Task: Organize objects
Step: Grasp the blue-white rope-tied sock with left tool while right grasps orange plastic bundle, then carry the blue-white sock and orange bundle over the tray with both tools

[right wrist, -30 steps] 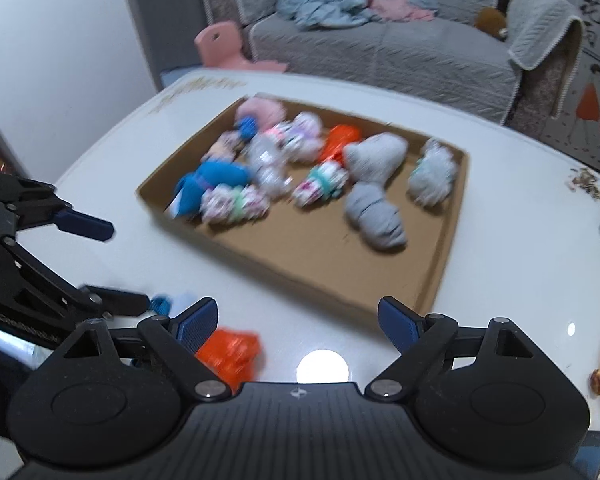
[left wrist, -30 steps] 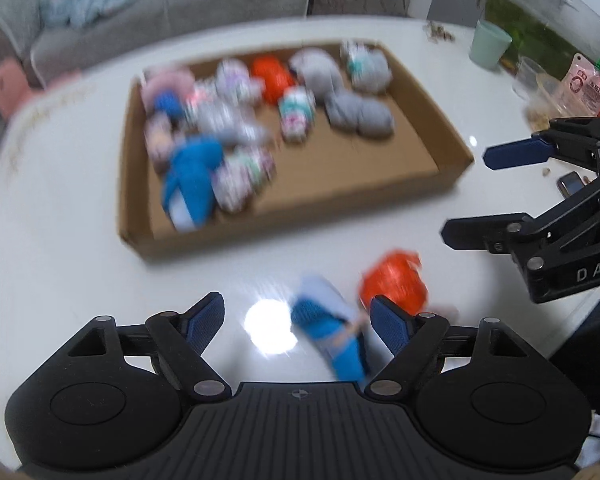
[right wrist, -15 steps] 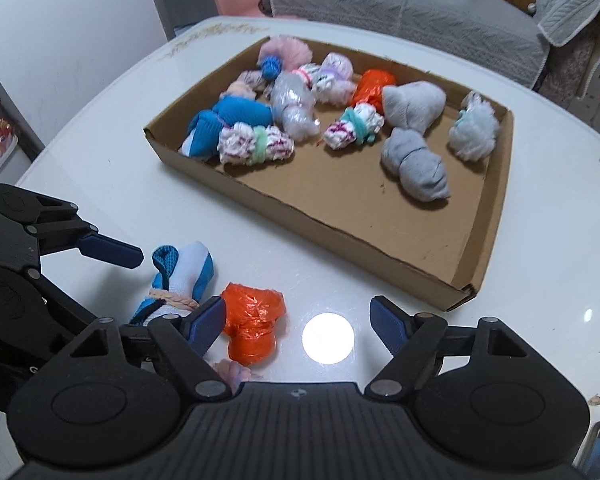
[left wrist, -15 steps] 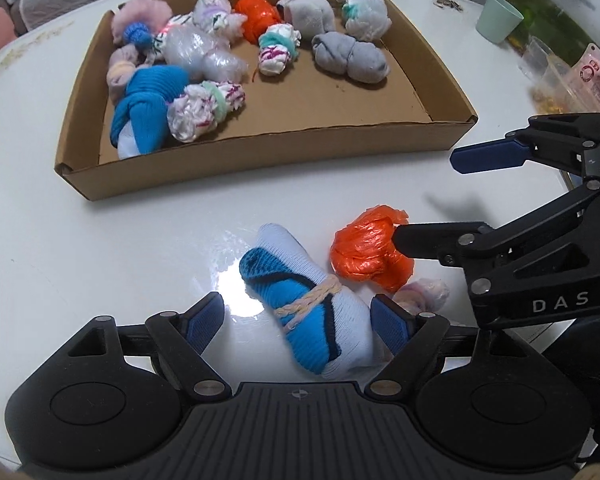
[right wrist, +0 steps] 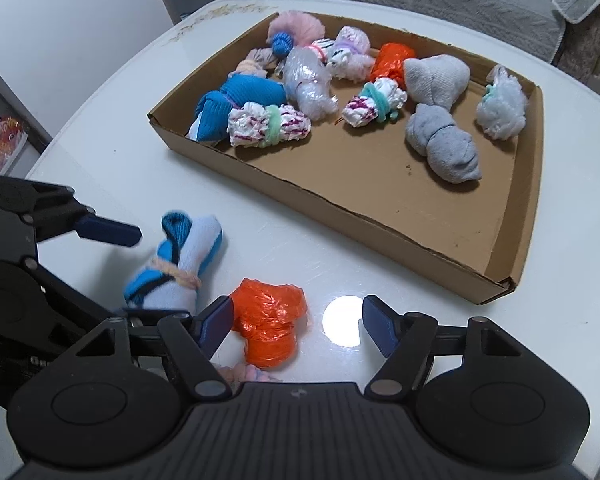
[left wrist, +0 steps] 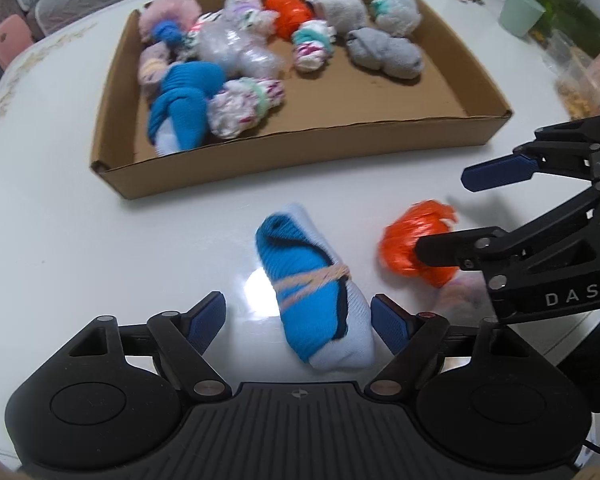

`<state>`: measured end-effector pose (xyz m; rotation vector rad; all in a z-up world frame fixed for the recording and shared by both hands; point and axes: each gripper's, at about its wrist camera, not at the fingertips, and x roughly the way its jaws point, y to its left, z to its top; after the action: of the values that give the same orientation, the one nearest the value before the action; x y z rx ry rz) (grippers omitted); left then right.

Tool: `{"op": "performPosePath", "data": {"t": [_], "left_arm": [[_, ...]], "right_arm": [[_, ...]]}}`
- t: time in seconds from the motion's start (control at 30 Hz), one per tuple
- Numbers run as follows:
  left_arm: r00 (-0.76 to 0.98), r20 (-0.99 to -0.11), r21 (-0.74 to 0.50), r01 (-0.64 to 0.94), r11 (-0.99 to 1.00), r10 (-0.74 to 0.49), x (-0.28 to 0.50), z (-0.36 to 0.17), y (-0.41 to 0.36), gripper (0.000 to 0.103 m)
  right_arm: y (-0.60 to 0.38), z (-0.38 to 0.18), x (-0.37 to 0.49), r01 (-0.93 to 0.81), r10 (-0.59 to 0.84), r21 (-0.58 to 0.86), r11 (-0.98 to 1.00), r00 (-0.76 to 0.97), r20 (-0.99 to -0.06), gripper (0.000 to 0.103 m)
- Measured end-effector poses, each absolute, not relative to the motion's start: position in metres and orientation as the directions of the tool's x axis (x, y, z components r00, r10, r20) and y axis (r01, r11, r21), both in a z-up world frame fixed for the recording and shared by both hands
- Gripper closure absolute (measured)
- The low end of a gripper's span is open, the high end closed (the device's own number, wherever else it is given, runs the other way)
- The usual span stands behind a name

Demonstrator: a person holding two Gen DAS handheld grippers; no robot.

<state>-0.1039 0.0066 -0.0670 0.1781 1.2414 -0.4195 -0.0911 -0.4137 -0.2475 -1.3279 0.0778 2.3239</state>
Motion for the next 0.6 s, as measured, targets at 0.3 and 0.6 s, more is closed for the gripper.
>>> {"op": "performPosePath", "data": {"t": [0.3, 0.6], "left_arm": [[0.274, -0.941, -0.080, 0.395, 0.915, -0.200, -0.097, -0.072, 0.009, 0.046], [0.272, -0.937, -0.097, 0.393, 0.914, -0.217, -0.096, -0.079, 0.012, 0.049]], "right_arm": [[-0.414, -0.258, -0.105, -0.383, 0.316, -0.151, -0.912, -0.417, -0.852, 0.058], [-0.410, -0.258, -0.105, -0.387, 0.278, -0.104, -0.916, -0.429, -0.860, 0.066]]}}
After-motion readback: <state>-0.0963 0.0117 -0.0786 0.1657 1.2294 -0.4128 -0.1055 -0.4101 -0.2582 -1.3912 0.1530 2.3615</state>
